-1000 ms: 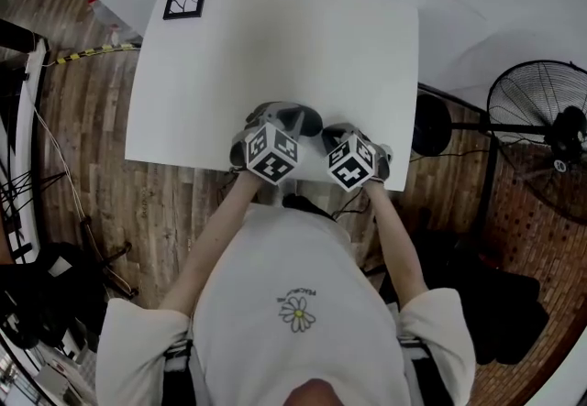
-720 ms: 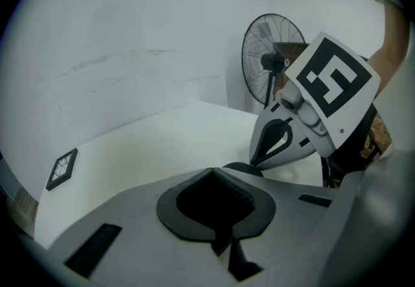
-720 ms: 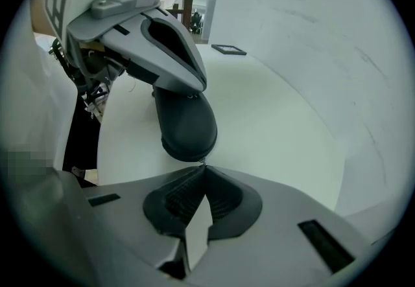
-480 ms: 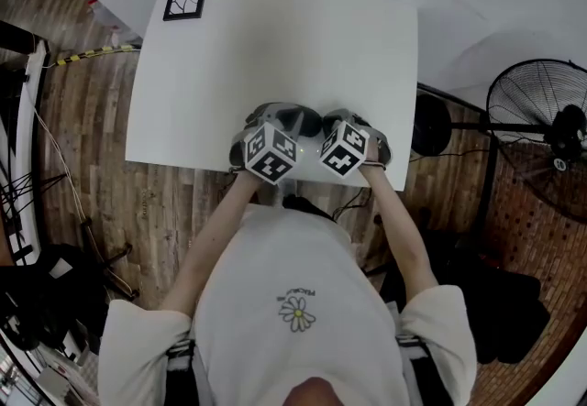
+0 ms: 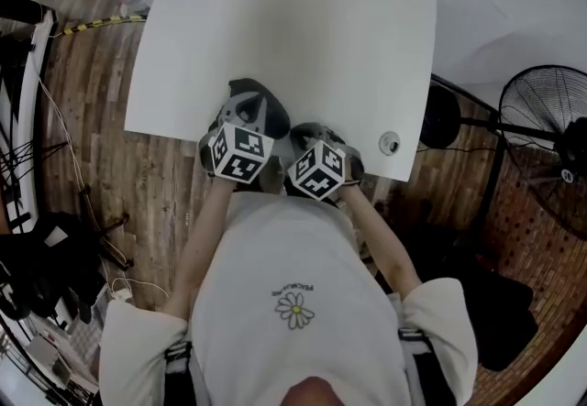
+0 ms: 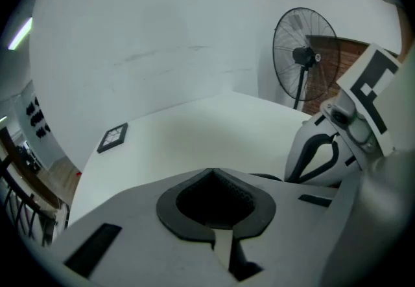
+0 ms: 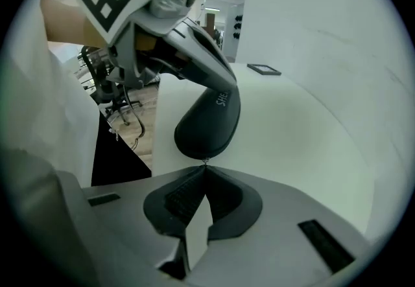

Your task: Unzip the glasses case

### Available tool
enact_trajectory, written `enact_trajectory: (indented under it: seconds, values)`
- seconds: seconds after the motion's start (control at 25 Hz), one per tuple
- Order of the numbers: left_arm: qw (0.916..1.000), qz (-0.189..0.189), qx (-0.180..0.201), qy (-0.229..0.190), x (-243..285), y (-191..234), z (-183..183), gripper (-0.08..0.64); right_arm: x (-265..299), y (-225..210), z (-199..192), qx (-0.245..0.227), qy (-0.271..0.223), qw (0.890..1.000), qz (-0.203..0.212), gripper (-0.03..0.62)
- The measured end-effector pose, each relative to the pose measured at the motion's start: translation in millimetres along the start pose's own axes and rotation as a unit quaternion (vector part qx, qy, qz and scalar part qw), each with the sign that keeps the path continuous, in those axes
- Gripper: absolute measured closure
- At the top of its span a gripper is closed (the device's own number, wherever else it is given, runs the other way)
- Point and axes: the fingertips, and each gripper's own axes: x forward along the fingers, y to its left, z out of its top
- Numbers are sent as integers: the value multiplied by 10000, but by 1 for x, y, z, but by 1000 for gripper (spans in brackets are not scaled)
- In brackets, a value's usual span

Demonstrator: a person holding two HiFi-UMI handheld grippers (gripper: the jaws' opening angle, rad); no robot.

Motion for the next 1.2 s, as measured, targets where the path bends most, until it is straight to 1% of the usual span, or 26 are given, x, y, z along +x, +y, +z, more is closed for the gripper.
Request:
enact_trajectory:
  seconds: [0.08,0.16,0.2,0.28,0.44,0.52,0.64,0.8,0.88,0.92,0.96,1.0,1.08,1.12,1.16,1.2]
  values:
    - [9998,140,-115,57,-4,6,-6,546,5,14,9,-291,-48,9995,97,586]
    - [9997,193,-122,84,-6,7,-9,546,8,18,11,-552,-4,9984,89,586]
    - [9997,184,-108,97,-6,6,-9,547,7,17,11,-603,31,9981,86,586]
    - [9998,146,-107,128,-4,6,-9,548,6,10,11,-642,105,9979,69,586]
    - [9997,113,-156,116,-3,7,-11,548,14,-15,22,-944,151,9954,-54,586]
    - [9996,80,-244,84,-4,8,-11,548,22,-28,33,-1270,146,9918,-41,586]
    - [9993,41,-357,46,-3,7,-10,548,33,-42,46,-1814,176,9832,33,586]
    - [9988,38,-486,-53,-5,12,-9,548,48,-56,71,-2235,223,9742,201,586]
    - [9987,-50,-511,-41,-3,13,-9,548,55,-63,82,-2338,218,9718,202,586]
    - [9986,-107,-524,-4,-2,14,-9,548,57,-67,86,-2287,192,9732,124,586]
    - [9984,-137,-554,39,-2,16,-10,547,56,-74,88,-2104,142,9775,-43,586]
    - [9981,-134,-606,61,-4,21,-9,546,52,-85,90,-1766,79,9839,-280,586]
    - [9974,-74,-716,-49,-8,32,-2,546,39,-111,88,-814,-14,9945,-666,586]
    - [9972,-48,-731,-133,-11,37,3,546,32,-121,82,-432,0,9964,-735,586]
    - [9974,-44,-699,-193,-12,40,8,546,28,-125,73,-236,74,9968,-766,586]
    - [9978,-63,-625,-231,-12,40,13,546,25,-125,60,-189,191,9964,-801,586]
